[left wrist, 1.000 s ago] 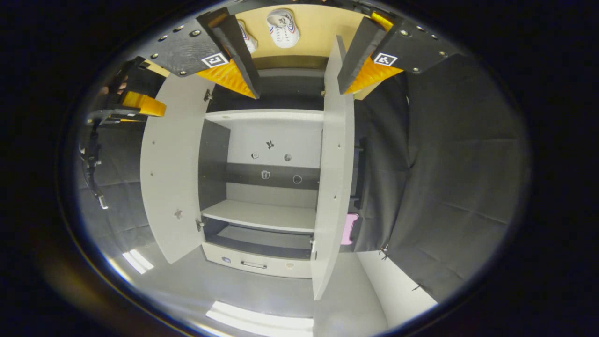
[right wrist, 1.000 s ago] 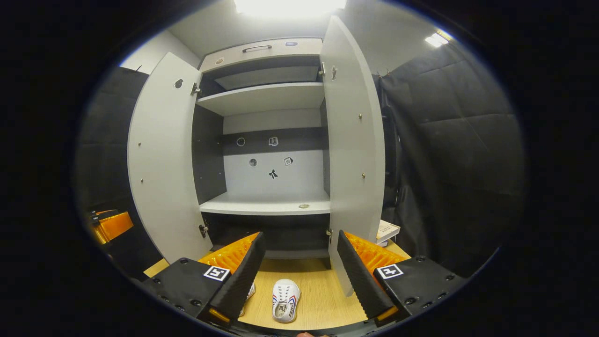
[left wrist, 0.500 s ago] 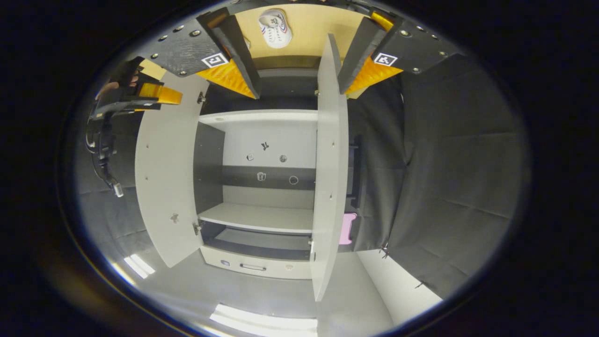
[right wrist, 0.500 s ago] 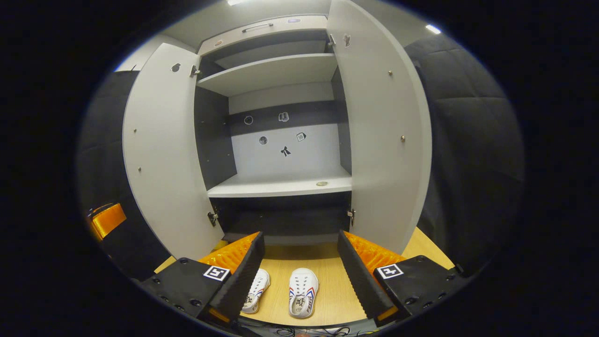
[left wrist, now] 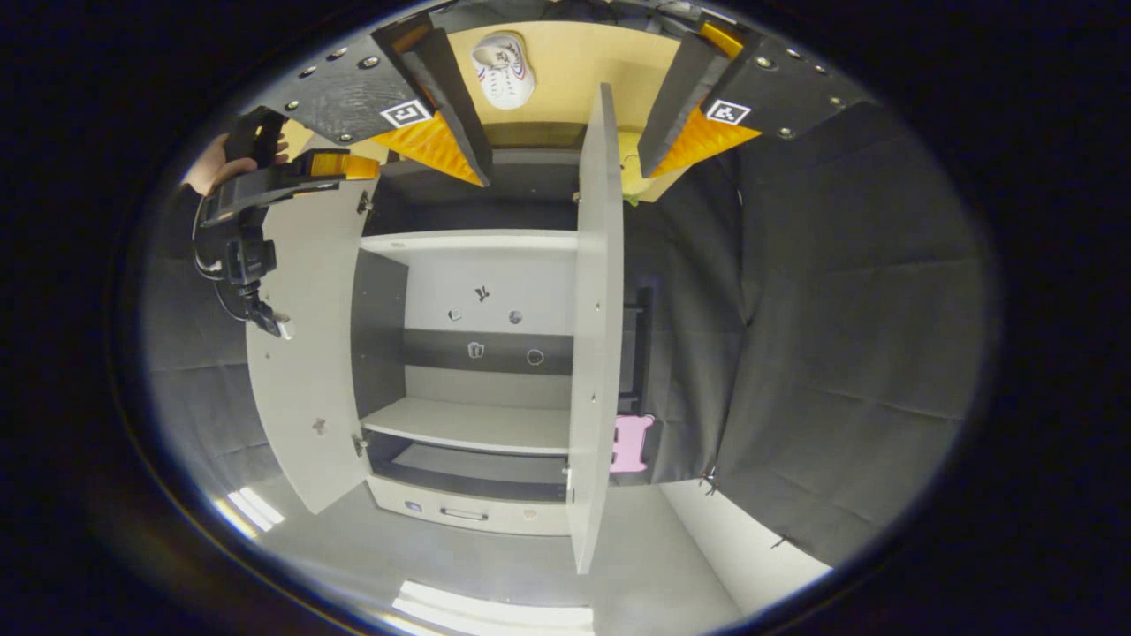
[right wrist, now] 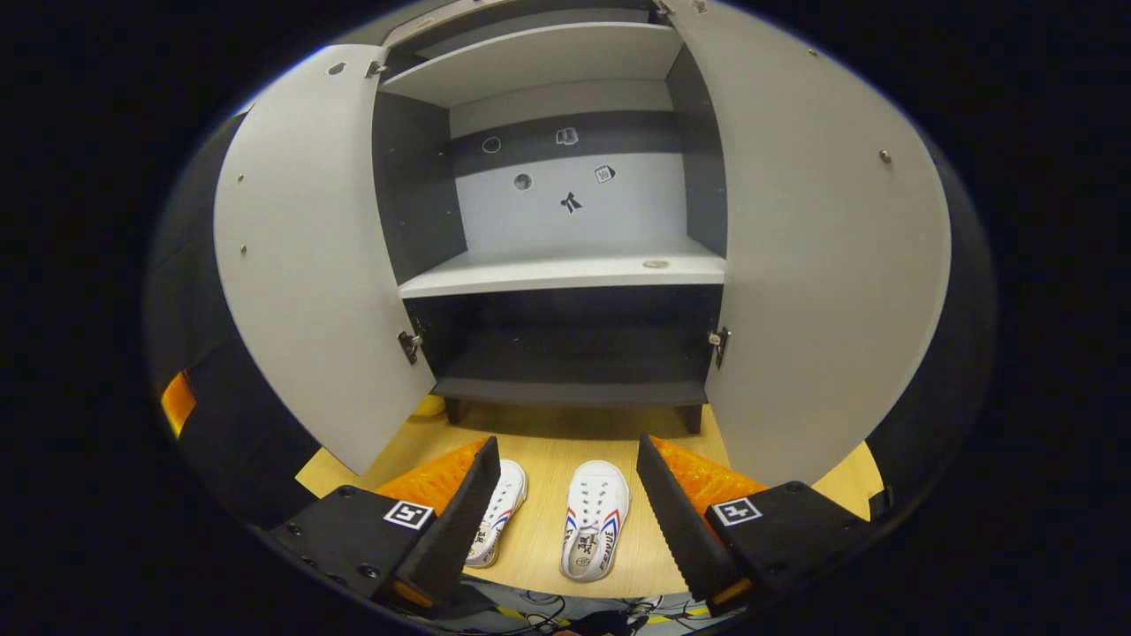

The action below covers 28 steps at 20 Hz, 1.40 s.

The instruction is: Grab one shoe with the right hand and put it into the shoe cabinet, grab the other shoe with the left hand and put it into the shoe cabinet; then close the right door with the right hand and the left door with the left hand.

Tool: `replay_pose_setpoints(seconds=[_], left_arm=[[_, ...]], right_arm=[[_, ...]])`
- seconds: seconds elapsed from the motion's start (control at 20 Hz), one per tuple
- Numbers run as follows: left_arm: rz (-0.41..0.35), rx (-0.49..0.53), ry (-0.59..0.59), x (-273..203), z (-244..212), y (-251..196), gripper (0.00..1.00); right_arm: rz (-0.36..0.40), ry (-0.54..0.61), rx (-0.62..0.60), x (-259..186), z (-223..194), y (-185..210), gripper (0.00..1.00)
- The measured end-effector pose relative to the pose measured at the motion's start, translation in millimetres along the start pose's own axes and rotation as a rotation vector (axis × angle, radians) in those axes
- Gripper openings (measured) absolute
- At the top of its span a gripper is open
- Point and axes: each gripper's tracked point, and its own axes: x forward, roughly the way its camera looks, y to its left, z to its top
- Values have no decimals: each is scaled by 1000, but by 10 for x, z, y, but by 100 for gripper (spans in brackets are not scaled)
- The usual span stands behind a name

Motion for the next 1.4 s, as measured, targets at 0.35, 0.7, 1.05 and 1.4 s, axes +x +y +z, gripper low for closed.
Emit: replay_pose_setpoints(seconds=[0.35, 0.7, 1.05, 1.4], left_arm=[[26, -77, 51, -132, -278, 21, 94], [45, -66, 100, -199, -509, 79, 96], [41, -74, 146, -213, -723, 91, 96], [18, -59, 186, -104, -883, 48, 96]], right_arm=[[0, 73, 14, 397, -434, -7, 98], [51, 183, 51, 779, -916, 141, 99], [29, 339, 18, 1105, -1549, 110, 99], [6, 456, -16, 1336, -1935, 134, 99]])
